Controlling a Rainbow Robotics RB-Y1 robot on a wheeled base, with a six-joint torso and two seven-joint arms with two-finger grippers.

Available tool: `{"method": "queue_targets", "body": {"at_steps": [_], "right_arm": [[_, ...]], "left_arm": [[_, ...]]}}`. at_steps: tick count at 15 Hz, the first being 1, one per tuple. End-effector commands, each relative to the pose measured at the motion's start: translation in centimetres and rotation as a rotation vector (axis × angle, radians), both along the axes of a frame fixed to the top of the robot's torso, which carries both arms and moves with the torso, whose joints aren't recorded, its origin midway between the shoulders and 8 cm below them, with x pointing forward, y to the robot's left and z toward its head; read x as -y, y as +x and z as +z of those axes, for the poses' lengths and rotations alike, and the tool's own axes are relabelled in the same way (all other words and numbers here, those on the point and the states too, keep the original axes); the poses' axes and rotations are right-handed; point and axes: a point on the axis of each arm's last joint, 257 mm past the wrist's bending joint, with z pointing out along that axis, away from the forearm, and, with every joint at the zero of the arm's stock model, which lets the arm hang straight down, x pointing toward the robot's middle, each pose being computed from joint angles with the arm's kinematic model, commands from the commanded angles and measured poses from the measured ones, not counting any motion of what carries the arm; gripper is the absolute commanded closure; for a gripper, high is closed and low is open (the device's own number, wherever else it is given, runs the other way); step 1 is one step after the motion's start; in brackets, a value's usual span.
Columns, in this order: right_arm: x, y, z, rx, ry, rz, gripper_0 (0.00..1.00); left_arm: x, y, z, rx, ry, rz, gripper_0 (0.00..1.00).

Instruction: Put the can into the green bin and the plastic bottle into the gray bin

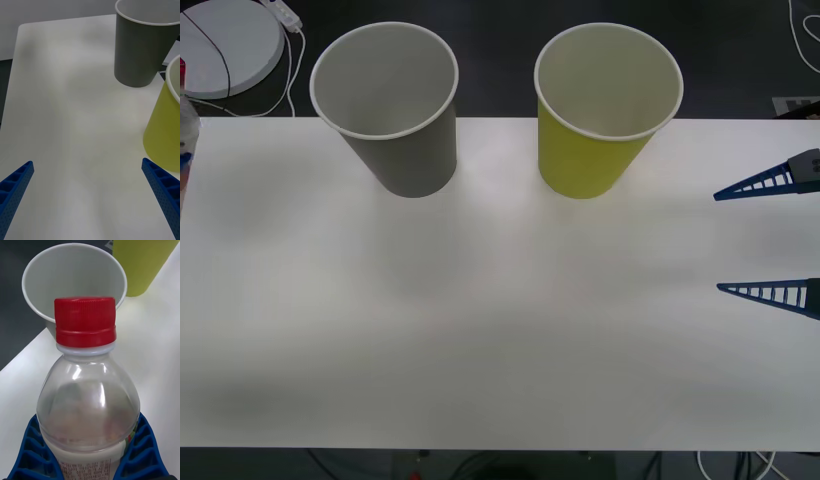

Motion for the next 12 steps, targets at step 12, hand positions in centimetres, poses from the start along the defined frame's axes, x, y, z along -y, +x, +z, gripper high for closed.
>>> {"method": "queue_targets", "body": {"at_steps": [12], "right_arm": [[0.0, 0.0, 0.0, 0.0, 0.0, 0.0, 0.0]], "left_arm": [[2.4, 2.2, 1.8, -0.065, 0.075, -0.028, 1.0]]}}
